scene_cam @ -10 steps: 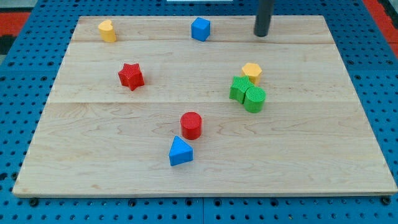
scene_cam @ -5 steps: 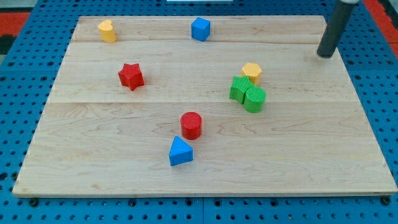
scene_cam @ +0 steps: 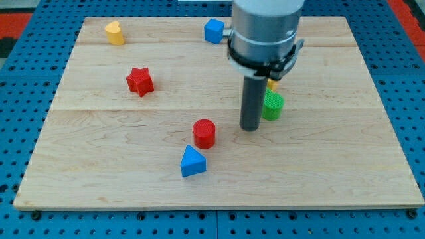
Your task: Move the green circle parallel to the blue cube
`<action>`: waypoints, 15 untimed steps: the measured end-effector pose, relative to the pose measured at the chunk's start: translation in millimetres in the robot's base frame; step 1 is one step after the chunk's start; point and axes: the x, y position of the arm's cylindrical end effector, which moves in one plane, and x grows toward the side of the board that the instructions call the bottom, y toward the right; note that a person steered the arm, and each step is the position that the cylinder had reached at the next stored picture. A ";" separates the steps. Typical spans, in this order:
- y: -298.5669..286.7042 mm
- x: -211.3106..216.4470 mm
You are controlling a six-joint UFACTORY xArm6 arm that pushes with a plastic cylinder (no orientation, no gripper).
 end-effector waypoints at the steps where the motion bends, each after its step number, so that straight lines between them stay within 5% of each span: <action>1: 70.3 -9.6; 3: 77.9 -44.2; 4: 76.8 -11.1; 8: 84.5 -154.4; 9: 79.6 -125.6; 14: -67.4 -170.4; 15: -31.7 -184.8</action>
